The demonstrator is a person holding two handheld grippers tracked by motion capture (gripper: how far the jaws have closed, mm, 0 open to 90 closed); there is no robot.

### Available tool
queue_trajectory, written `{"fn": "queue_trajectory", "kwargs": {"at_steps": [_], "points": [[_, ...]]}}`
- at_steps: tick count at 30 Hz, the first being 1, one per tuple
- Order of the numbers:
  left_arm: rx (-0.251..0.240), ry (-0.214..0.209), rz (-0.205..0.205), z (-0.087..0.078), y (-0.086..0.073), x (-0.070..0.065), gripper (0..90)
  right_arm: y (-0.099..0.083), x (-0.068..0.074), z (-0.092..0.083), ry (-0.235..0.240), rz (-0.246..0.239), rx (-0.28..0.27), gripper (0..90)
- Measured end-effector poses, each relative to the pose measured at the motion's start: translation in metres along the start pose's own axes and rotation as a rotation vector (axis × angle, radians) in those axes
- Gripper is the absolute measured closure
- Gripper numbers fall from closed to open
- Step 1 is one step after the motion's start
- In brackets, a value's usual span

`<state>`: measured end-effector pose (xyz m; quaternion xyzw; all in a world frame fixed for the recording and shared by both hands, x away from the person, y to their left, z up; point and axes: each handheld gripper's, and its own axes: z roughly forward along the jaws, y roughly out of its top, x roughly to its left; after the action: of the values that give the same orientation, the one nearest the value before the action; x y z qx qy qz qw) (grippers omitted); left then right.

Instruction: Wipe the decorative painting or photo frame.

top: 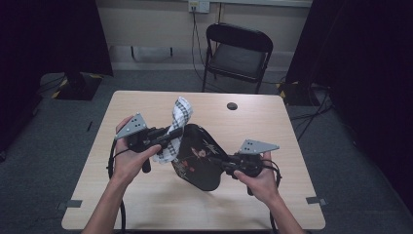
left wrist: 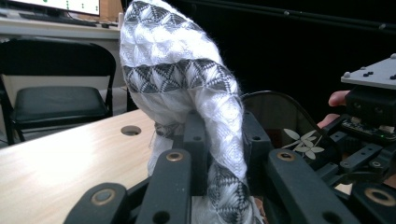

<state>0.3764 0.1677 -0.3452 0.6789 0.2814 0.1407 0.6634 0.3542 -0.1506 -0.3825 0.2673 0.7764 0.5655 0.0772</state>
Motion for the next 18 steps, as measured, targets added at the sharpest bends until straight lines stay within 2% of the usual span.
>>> {"fn": "queue_trajectory", "kwargs": {"at_steps": [1, 3, 5, 6, 8, 9, 11, 16, 18], "points": [[-0.013, -0.008, -0.005, 0.000, 0.002, -0.002, 77.2, 0.000, 0.000, 0.000, 0.000, 0.001, 0.000, 81.2], [-0.015, -0.012, 0.027, -0.001, 0.007, -0.007, 77.3, 0.000, 0.000, 0.001, 0.004, 0.004, -0.003, 81.2], [-0.024, -0.059, 0.016, 0.000, 0.007, -0.013, 77.3, 0.000, 0.000, 0.001, 0.006, 0.003, -0.001, 81.2], [-0.013, -0.067, 0.034, 0.002, 0.006, -0.016, 77.2, 0.000, 0.000, 0.002, 0.006, 0.003, 0.000, 81.2], [0.017, -0.040, 0.075, 0.005, 0.001, -0.016, 77.3, 0.000, 0.000, 0.002, 0.006, 0.003, 0.000, 81.2], [0.021, -0.036, 0.066, 0.007, -0.002, -0.015, 77.3, -0.001, 0.000, 0.002, 0.006, 0.006, -0.002, 81.2], [0.008, -0.060, 0.022, 0.009, -0.007, -0.011, 77.4, -0.001, -0.001, 0.002, 0.006, 0.010, -0.002, 81.2], [0.035, -0.097, 0.009, 0.011, -0.013, -0.012, 77.5, -0.001, -0.001, 0.002, 0.009, 0.014, -0.004, 81.1], [0.045, -0.109, 0.021, 0.014, -0.014, -0.015, 77.4, -0.001, -0.001, 0.002, 0.009, 0.012, -0.002, 81.1]]}}
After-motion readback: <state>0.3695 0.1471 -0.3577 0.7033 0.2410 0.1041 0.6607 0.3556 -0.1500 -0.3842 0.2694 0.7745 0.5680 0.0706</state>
